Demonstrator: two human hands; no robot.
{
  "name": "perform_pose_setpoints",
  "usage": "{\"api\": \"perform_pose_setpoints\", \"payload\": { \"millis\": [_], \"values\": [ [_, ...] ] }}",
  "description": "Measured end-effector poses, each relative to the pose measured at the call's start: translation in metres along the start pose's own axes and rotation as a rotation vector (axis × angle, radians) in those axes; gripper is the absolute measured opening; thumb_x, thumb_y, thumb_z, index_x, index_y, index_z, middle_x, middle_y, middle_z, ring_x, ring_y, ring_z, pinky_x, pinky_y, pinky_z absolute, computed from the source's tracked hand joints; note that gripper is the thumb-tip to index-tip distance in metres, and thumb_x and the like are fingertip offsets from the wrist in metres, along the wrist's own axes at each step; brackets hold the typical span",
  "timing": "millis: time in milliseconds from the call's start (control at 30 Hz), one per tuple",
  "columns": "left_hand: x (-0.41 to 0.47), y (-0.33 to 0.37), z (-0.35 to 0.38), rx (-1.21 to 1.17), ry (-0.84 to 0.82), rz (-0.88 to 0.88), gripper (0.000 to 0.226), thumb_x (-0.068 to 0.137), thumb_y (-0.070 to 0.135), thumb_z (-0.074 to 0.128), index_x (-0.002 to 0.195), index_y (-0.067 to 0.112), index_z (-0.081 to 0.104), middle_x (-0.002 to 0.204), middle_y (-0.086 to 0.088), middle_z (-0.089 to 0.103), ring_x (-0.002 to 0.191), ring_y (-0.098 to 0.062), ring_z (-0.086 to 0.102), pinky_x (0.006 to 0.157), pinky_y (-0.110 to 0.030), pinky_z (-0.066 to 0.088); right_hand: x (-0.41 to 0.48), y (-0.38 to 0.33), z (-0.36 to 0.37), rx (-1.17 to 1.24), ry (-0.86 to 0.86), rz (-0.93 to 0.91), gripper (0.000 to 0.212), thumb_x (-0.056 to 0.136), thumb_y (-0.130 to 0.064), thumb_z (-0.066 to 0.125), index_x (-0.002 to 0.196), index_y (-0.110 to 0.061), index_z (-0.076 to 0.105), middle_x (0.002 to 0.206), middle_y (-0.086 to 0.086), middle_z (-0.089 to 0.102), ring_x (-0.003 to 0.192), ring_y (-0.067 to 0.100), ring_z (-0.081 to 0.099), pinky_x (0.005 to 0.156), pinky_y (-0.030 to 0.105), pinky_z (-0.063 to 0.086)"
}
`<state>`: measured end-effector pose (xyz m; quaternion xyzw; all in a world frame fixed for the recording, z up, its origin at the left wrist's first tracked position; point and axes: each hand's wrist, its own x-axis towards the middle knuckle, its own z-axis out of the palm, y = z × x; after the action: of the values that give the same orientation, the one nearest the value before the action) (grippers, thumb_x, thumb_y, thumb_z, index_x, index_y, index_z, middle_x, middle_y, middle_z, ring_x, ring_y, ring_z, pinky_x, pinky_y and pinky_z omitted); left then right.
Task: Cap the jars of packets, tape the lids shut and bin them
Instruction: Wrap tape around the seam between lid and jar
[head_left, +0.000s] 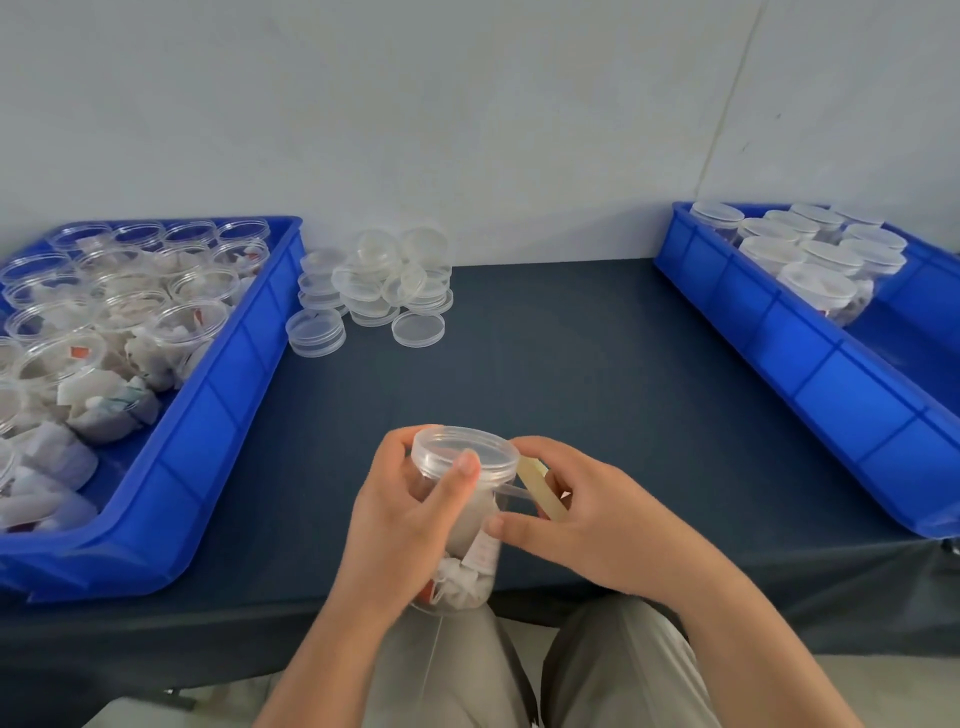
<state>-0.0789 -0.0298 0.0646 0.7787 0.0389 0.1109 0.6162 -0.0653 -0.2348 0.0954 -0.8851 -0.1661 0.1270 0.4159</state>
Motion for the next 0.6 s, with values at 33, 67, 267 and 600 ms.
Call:
{"api": "perform_pose_setpoints", "payload": {
  "millis": [33,67,267,600],
  "values": [
    [0.002,-0.002,-0.002,-0.015,0.001,-0.043,0.048,0.073,0.080,0.057,0.108,0.048,0.063,0.107,0.028,0.072,0.096,0.004,0.072,0.071,-0.018,0.057,-0.001,0.000,-0.005,-0.012,-0.019,0.007,0.066,0.078,-0.086,0.063,0.137,-0.064,0.044,0.108,-0.021,0.068,0.092,0.002,0.065,0.083,0.027,0.054],
    [0.003,-0.002,-0.004,-0.042,0.003,-0.102,0.047,0.071,0.084,0.055,0.104,0.052,0.063,0.105,0.025,0.073,0.094,0.002,0.073,0.075,-0.023,0.058,-0.002,0.000,-0.010,-0.026,-0.031,0.021,0.071,0.077,-0.088,0.059,0.140,-0.066,0.037,0.101,-0.013,0.068,0.084,0.004,0.064,0.079,0.027,0.054],
    [0.006,0.001,-0.015,-0.131,-0.050,-0.323,0.067,0.062,0.099,0.056,0.095,0.042,0.069,0.098,0.004,0.077,0.091,-0.017,0.078,0.083,-0.045,0.064,-0.004,-0.005,-0.023,-0.125,-0.099,0.011,0.051,0.092,-0.083,0.039,0.138,-0.062,0.043,0.081,-0.014,0.067,0.075,0.000,0.064,0.065,0.016,0.044],
    [0.005,-0.004,-0.016,-0.780,-0.414,-0.576,0.101,0.058,0.080,0.089,0.121,0.003,0.076,0.105,-0.022,0.069,0.088,-0.035,0.070,0.080,-0.045,0.058,0.018,-0.011,-0.038,-0.159,-0.110,-0.035,0.050,0.082,-0.092,0.048,0.123,-0.065,0.057,0.088,-0.013,0.067,0.073,0.005,0.060,0.066,0.021,0.047]
  ]
}}
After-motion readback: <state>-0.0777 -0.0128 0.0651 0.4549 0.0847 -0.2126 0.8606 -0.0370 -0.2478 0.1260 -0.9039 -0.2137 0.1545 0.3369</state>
